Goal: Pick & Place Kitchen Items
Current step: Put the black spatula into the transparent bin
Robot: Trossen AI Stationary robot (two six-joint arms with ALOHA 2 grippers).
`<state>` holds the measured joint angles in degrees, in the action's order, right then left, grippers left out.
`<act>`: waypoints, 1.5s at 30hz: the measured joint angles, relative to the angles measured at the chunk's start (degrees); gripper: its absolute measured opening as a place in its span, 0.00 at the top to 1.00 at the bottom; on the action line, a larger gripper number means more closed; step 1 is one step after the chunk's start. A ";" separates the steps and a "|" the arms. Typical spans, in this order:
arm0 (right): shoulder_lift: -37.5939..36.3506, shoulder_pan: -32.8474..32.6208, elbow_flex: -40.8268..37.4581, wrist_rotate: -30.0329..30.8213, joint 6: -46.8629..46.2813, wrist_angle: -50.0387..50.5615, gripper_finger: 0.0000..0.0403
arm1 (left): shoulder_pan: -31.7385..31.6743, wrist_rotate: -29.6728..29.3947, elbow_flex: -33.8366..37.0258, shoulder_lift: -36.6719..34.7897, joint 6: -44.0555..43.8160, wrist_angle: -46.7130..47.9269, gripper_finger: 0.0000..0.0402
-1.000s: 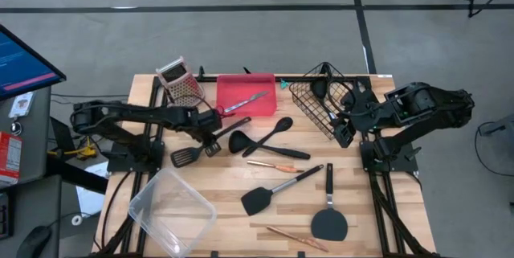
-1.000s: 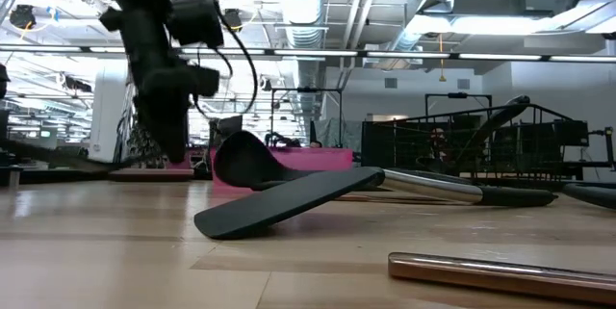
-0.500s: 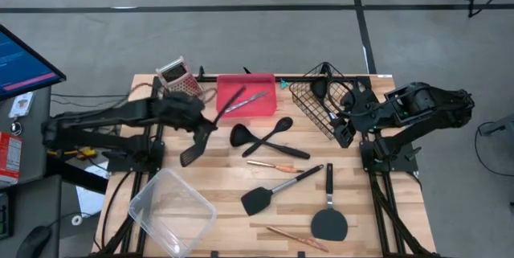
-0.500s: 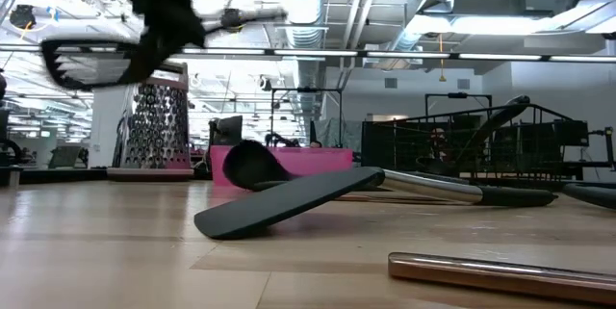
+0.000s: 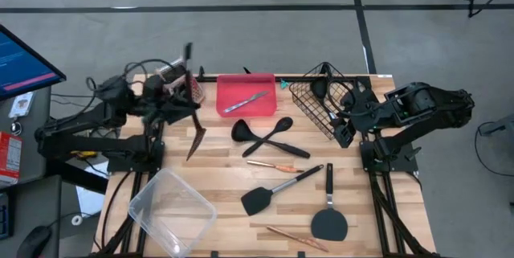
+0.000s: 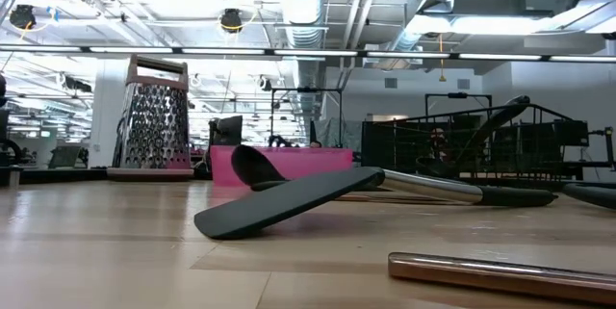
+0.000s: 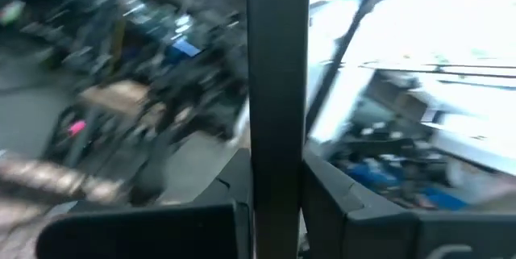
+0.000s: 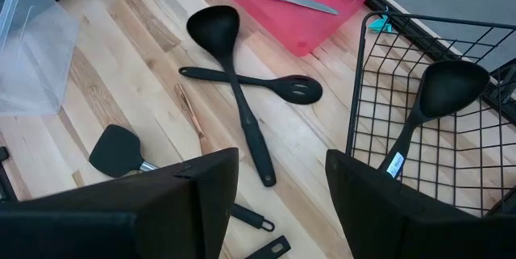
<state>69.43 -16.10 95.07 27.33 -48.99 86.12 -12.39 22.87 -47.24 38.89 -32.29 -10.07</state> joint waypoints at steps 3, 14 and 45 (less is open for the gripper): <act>0.00 0.00 0.00 -0.02 -0.02 -0.02 0.53 | 1.01 5.14 0.00 0.14 -0.14 -8.45 0.89; 0.00 -0.02 0.00 -0.02 -0.11 -0.04 0.53 | 6.25 11.13 0.00 0.07 0.15 -28.03 0.88; 0.00 0.00 -0.02 -0.22 -0.13 -1.55 0.53 | 22.46 4.55 0.04 6.85 -4.54 -0.85 0.88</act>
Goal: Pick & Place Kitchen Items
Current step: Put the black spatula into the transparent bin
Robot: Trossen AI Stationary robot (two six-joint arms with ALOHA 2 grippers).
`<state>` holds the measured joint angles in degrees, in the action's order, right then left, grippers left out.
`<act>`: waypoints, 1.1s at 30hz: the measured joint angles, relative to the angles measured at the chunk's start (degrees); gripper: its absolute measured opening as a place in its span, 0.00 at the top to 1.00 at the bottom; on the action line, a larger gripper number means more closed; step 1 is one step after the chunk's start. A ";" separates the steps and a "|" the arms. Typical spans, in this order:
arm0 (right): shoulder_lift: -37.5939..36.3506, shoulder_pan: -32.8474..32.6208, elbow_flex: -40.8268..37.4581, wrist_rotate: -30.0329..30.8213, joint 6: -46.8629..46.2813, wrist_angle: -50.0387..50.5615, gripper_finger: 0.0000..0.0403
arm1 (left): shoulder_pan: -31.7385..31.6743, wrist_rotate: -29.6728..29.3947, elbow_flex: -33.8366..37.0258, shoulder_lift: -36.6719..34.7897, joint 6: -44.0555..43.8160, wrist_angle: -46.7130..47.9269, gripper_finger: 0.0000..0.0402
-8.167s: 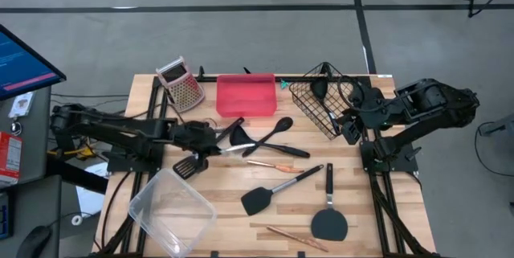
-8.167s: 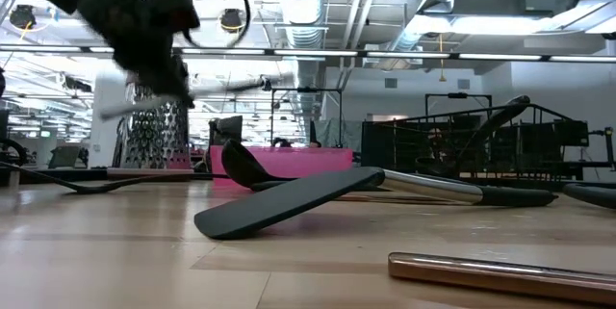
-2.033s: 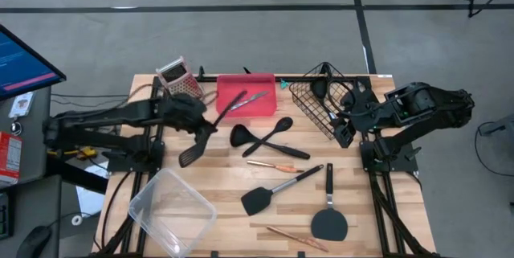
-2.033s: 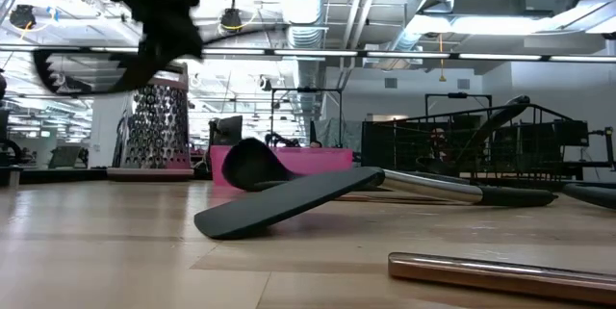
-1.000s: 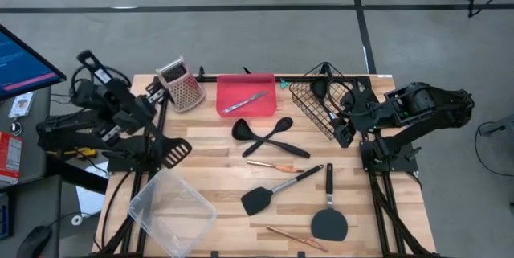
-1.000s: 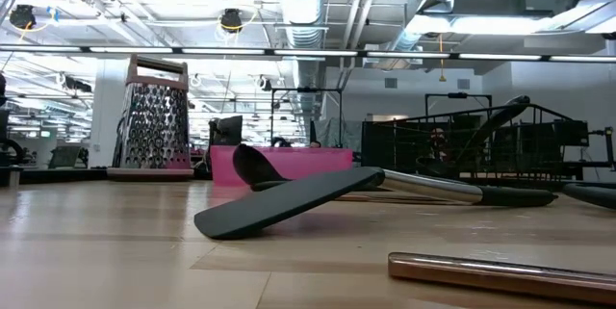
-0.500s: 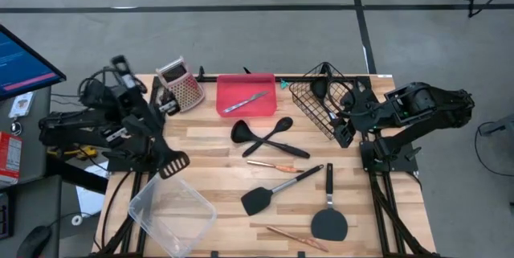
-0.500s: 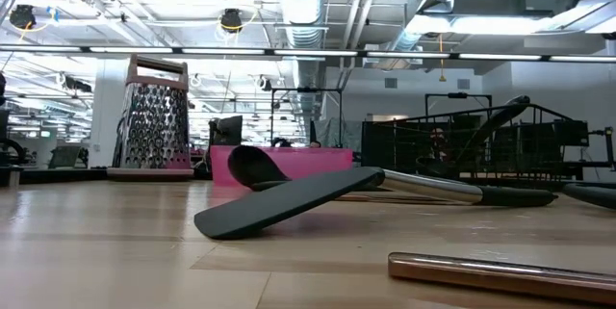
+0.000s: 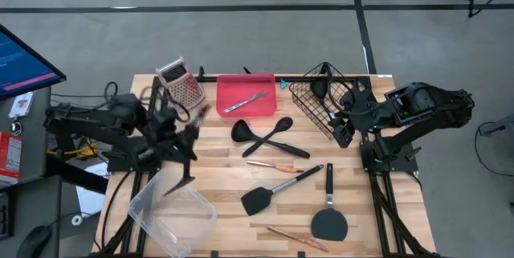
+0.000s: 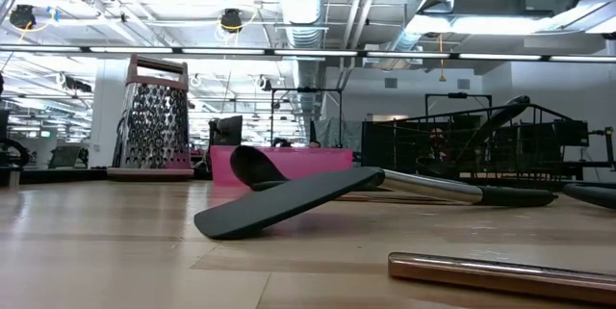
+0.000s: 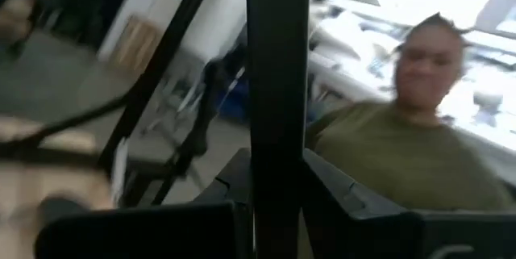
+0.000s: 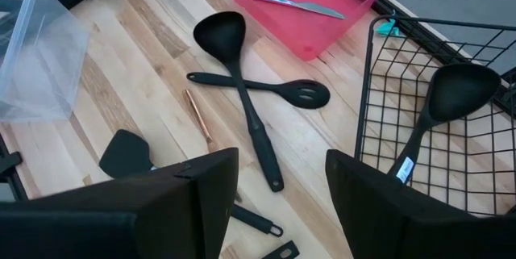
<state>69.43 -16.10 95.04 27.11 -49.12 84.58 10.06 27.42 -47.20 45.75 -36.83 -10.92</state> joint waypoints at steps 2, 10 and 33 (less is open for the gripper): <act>0.00 0.00 0.00 0.00 0.02 -0.02 0.53 | 2.19 -3.30 0.00 0.19 1.57 4.63 0.88; -0.02 0.00 0.00 0.04 0.00 -0.26 0.53 | 10.92 -15.41 0.02 0.07 4.89 17.64 0.88; -0.02 1.75 0.00 1.55 -0.44 -1.03 0.53 | 37.31 -53.77 2.31 0.89 5.24 30.51 0.88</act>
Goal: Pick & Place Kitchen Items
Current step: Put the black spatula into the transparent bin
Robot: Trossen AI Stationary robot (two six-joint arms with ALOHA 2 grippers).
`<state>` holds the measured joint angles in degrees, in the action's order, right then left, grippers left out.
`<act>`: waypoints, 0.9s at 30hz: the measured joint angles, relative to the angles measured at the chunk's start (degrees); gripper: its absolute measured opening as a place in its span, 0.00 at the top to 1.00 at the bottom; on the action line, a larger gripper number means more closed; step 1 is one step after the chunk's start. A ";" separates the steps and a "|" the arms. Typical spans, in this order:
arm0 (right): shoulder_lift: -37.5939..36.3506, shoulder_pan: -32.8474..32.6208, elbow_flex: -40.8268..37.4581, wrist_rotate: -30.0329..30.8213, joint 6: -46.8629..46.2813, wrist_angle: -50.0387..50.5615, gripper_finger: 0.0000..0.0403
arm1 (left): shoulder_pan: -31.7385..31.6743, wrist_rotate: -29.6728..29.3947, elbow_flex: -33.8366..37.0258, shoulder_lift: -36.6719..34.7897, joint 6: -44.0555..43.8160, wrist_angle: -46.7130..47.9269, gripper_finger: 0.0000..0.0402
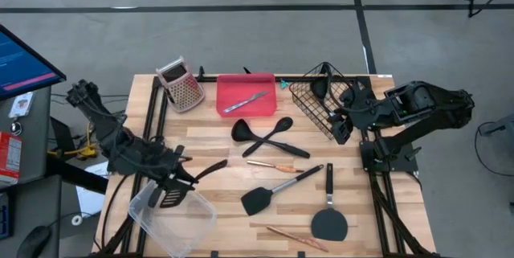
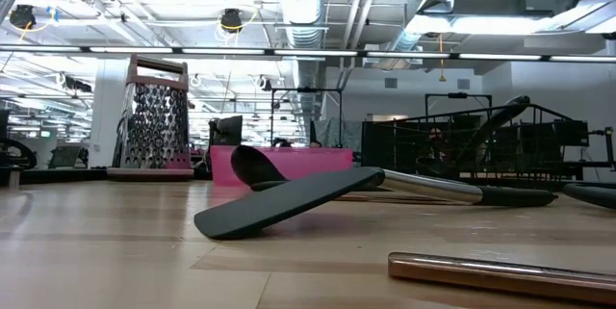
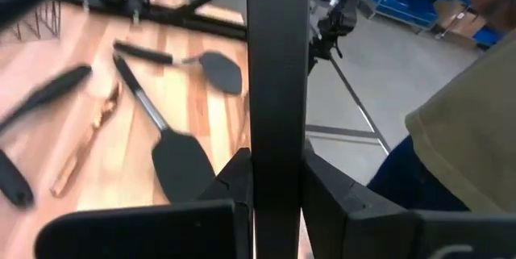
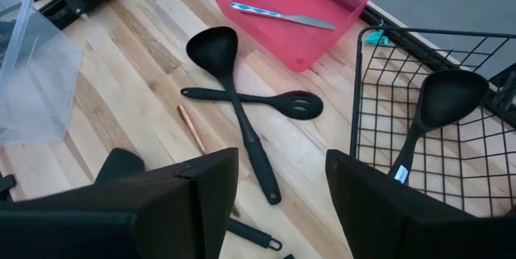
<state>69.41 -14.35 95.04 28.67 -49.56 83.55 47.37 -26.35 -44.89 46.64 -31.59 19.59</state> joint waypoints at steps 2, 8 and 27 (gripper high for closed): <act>0.00 0.60 0.00 0.00 -0.02 0.01 0.53 | 2.36 -1.76 1.65 -0.53 -2.82 0.08 0.88; 0.00 2.26 0.00 -0.05 -0.02 -0.02 0.53 | 7.24 -7.98 7.38 -3.08 -8.12 -0.10 0.88; 0.00 5.36 0.00 -0.27 -0.02 -0.04 0.53 | 7.65 -4.61 19.17 -7.29 -14.36 -0.82 0.87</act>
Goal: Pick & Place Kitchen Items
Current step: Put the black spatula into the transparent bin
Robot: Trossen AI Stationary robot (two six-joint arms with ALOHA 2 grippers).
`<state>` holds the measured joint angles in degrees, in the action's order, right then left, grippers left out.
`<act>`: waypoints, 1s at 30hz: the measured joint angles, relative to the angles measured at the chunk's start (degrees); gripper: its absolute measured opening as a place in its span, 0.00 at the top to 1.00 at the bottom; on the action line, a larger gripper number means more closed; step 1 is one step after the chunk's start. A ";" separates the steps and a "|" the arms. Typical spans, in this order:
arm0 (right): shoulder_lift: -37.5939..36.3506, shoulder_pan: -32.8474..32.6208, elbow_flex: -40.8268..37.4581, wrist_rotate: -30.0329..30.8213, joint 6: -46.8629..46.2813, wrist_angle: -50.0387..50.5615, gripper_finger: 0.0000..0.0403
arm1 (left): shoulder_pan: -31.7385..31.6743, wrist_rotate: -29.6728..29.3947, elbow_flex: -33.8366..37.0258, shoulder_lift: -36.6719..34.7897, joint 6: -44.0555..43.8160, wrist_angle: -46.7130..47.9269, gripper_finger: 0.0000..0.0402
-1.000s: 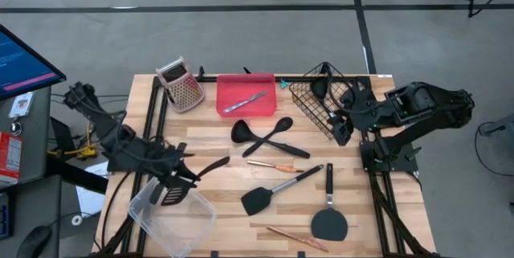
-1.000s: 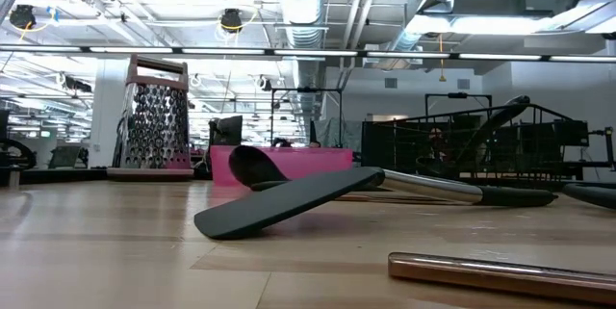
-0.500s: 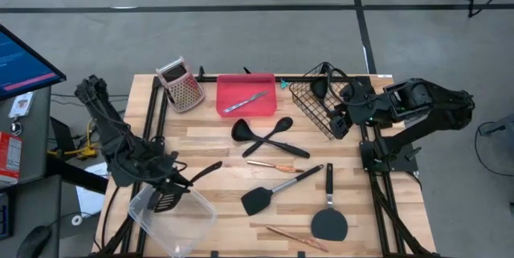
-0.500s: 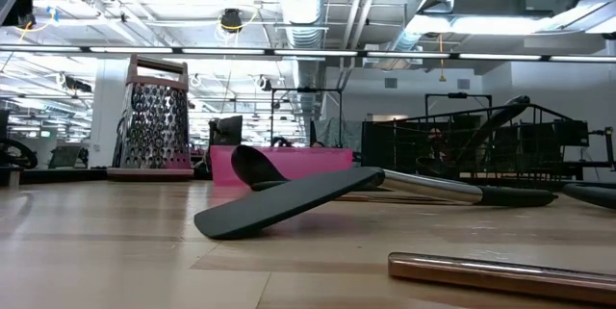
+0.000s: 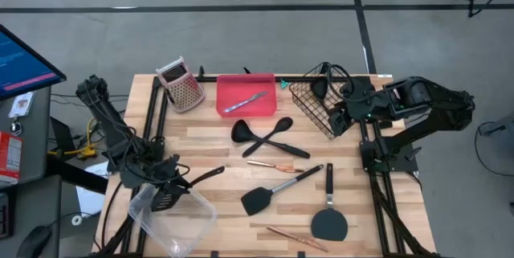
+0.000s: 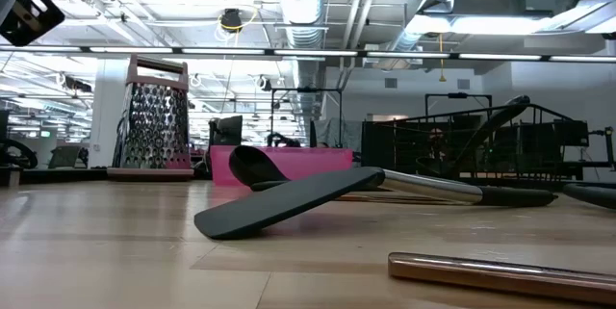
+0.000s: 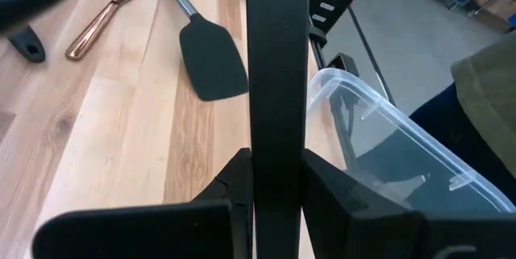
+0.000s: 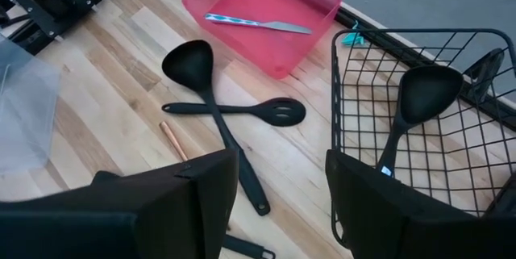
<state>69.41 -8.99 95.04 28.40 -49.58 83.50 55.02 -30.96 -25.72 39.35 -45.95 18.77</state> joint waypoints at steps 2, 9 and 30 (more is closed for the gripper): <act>0.00 0.31 0.00 -0.02 0.00 0.00 0.53 | -0.02 -0.02 0.11 0.00 0.02 -0.03 0.87; 0.00 1.85 0.00 -0.01 0.01 0.00 0.53 | -0.02 0.26 0.11 0.04 0.83 0.01 0.79; 0.17 2.09 0.01 0.01 0.63 0.00 0.53 | -4.20 -0.12 -3.26 -2.04 3.30 -3.96 0.47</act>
<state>69.57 -6.90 95.05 28.41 -48.95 83.50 50.83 -31.08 -28.98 37.31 -42.65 14.81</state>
